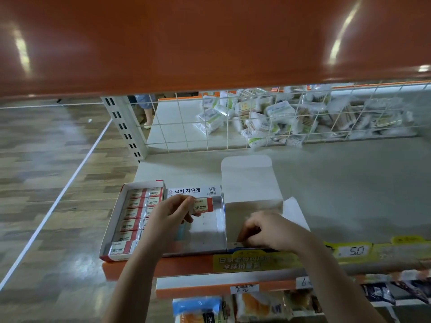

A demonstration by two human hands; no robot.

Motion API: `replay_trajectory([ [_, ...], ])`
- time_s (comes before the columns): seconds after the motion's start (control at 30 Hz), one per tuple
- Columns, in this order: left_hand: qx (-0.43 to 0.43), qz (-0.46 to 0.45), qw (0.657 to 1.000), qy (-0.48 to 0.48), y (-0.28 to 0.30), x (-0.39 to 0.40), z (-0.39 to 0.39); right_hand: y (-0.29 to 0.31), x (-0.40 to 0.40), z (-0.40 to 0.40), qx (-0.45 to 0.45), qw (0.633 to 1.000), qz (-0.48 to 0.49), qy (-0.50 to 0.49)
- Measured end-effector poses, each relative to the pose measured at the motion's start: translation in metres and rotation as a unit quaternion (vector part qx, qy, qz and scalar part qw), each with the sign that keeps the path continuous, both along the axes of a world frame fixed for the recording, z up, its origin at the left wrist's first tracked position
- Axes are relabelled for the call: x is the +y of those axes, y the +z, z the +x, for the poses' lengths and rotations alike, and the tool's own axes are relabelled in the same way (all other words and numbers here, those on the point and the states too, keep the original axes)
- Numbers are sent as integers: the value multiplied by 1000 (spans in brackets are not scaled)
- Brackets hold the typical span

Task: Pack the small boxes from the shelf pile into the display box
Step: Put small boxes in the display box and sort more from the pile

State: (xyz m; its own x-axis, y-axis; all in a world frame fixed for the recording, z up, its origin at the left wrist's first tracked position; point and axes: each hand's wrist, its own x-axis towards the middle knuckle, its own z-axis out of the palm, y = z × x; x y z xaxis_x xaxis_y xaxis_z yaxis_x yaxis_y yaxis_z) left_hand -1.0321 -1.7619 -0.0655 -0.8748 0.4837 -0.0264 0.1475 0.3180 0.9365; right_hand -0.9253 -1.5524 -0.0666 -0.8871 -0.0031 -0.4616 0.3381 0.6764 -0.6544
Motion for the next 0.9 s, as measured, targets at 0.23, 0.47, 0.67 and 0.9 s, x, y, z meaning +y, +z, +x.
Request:
replay_trajectory([
  [0.23,12,-6,1000,12,1,-1,-5,5,0,-6,-19,998,35,42],
  [0.47,50,-5,997,56,11,-37,-24,36,-1,-26,50,991,100,70],
  [0.67,53,-8,991,120,17,-83,-33,71,-18,-49,166,974,149,40],
  [0.9,60,-119,985,112,16,-111,-36,73,-85,-78,172,970,115,129],
])
